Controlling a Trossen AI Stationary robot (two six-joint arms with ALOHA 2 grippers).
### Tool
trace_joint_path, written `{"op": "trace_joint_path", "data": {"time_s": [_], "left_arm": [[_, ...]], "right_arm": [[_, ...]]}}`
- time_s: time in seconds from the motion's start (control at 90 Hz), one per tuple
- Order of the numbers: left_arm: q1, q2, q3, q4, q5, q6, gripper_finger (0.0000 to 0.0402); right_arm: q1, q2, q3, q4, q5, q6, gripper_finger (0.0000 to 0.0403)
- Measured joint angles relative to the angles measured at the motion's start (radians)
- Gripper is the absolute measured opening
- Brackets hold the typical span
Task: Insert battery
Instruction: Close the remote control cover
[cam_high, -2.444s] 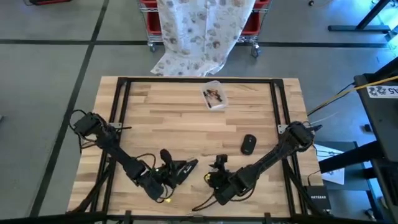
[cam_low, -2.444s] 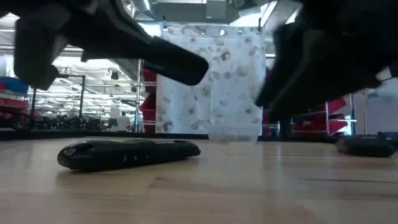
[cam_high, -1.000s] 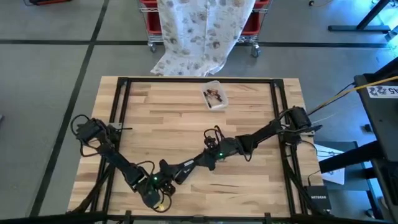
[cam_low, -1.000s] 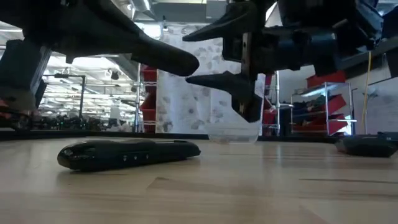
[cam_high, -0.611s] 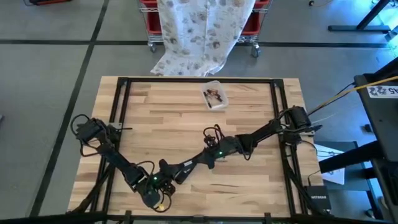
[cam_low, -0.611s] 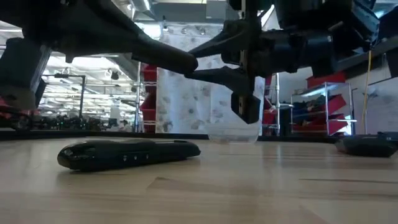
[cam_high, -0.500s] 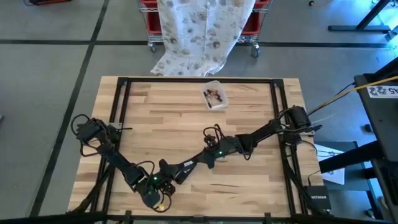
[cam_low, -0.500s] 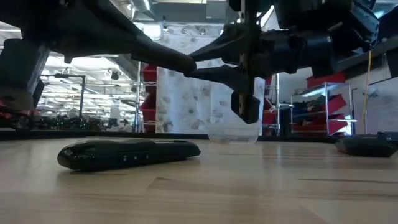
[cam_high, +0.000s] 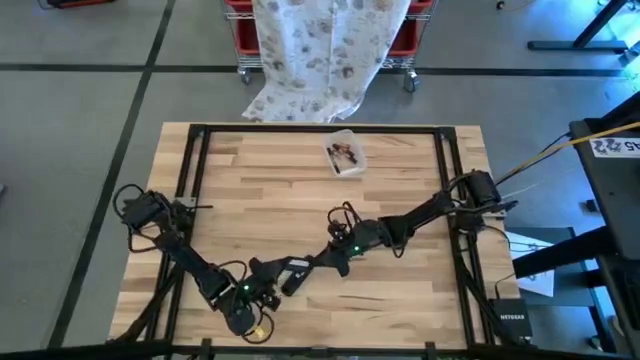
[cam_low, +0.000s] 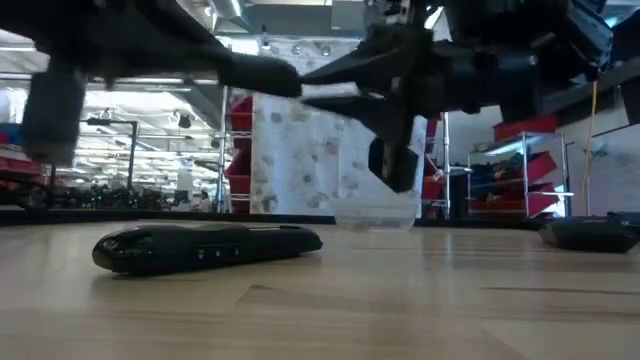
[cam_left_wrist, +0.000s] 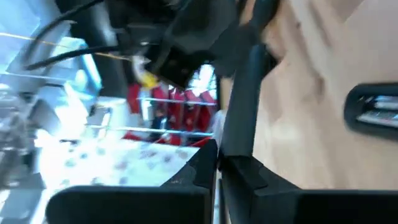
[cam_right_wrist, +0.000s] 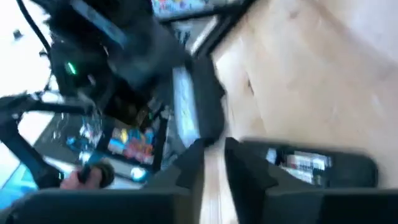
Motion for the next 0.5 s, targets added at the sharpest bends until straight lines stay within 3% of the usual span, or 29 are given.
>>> {"op": "trace_joint_path", "data": {"time_s": [0.289, 0.5], "left_arm": [[-0.006, 0.000, 0.000, -0.002, 0.004, 0.009, 0.0000], [0.018, 0.000, 0.000, -0.001, 0.006, -0.025, 0.0000]], "right_arm": [[0.000, 0.000, 0.013, 0.078, 0.033, -0.010, 0.0219], [0.000, 0.000, 0.093, -0.003, 0.039, -0.014, 0.0234]]}}
